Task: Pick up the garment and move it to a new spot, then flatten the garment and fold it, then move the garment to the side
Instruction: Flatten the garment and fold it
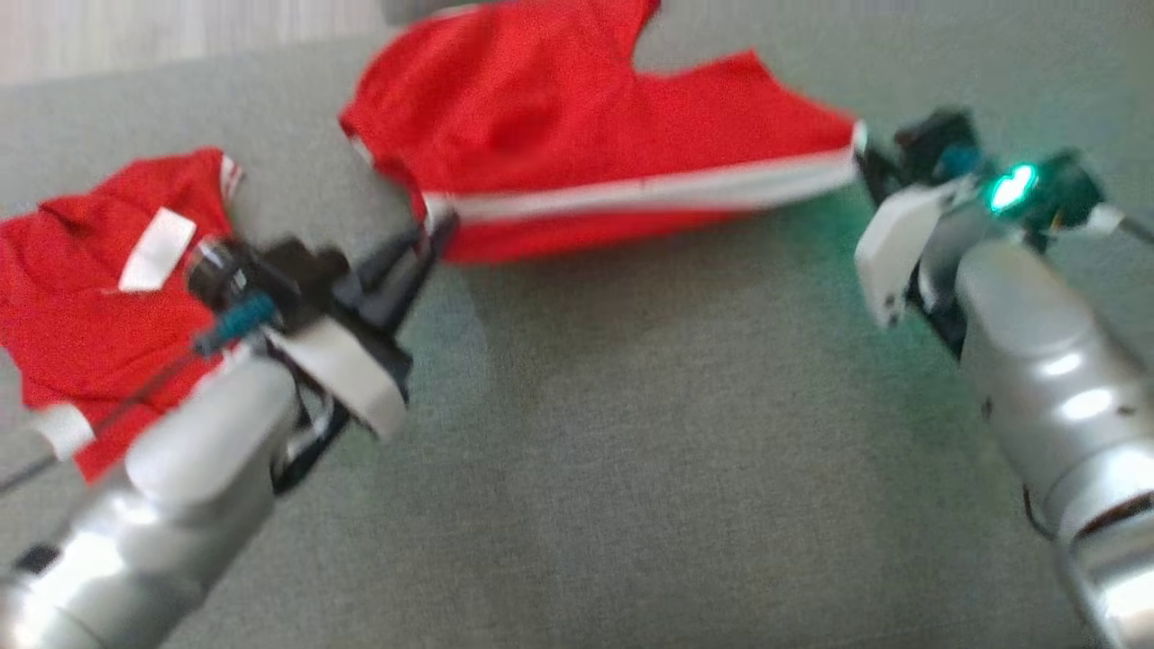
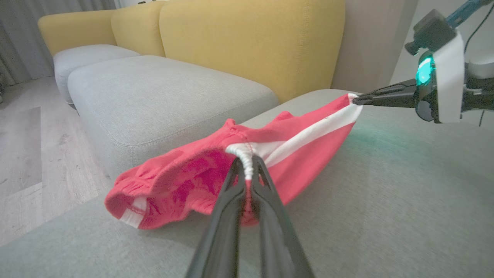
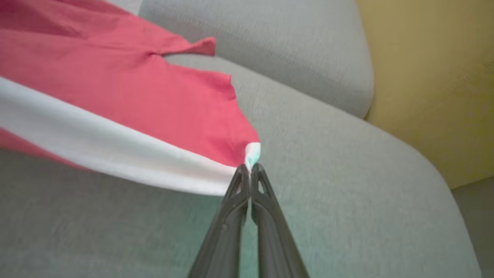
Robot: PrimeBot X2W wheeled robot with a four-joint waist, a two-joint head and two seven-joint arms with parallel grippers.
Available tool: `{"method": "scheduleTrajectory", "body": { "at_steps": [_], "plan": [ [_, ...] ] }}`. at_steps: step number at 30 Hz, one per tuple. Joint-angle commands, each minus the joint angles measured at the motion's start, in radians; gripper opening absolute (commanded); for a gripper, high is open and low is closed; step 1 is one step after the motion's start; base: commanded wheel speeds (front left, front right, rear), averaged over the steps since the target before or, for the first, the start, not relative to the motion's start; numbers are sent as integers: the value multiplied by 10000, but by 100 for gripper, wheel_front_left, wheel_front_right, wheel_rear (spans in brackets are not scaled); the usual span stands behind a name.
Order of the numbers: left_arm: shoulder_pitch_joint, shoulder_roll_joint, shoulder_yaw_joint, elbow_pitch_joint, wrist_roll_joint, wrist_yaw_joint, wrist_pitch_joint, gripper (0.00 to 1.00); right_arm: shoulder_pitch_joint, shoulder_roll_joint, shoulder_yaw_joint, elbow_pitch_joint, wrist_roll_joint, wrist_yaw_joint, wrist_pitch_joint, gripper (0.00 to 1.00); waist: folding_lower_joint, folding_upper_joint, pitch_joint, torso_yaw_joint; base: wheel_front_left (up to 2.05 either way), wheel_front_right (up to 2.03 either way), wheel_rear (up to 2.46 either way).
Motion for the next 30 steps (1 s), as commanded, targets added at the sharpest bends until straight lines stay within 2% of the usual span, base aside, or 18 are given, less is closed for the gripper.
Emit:
{"method": "scheduleTrajectory", "body": {
  "at_steps": [1, 4, 7, 11, 16, 21, 24, 30],
  "plan": [
    [-182, 424, 277, -279, -6, 18, -50, 0, 134, -70, 388, -183, 292, -9, 145, 0, 3, 0, -465, -38, 0, 0, 0],
    [305, 457, 162, -486, 49, 18, -50, 0, 688, -339, 1437, -449, 1257, -9, 768, 0, 3, 0, -830, -63, 0, 0, 0],
    [751, 425, 149, -698, 79, 18, -50, 0, 1249, -886, 2442, -1182, 2405, -9, 1512, 0, 3, 0, -1141, -100, 0, 0, 0],
    [1323, 449, 222, -901, 174, 21, -51, 0, 1918, -1948, 3692, -2637, 4061, -9, 2599, 0, 3, 0, -1563, -190, 0, 0, 0],
    [2126, 390, 357, -1238, 268, 132, -51, 0, 2505, -3462, 4739, -4437, 5711, -9, 3657, 0, 3, 0, -2057, -302, 0, 0, 0],
    [2805, 300, 117, -1852, 312, 269, -25, 0, 3006, -4629, 5108, -5818, 6762, -9, 4393, 0, 3, 0, -2287, -372, 0, 0, 0],
    [3046, 278, -11, -2267, 260, 375, 107, 0, 3173, -5172, 5061, -6529, 6919, -9, 4444, 0, 3, 0, -2296, -349, 0, 0, 0],
    [2855, 261, 222, -2608, 152, 607, 129, 0, 3093, -5394, 4043, -7202, 6861, -9, 3978, 0, 3, 0, -1926, -110, 0, 0, 0]
  ]
}}
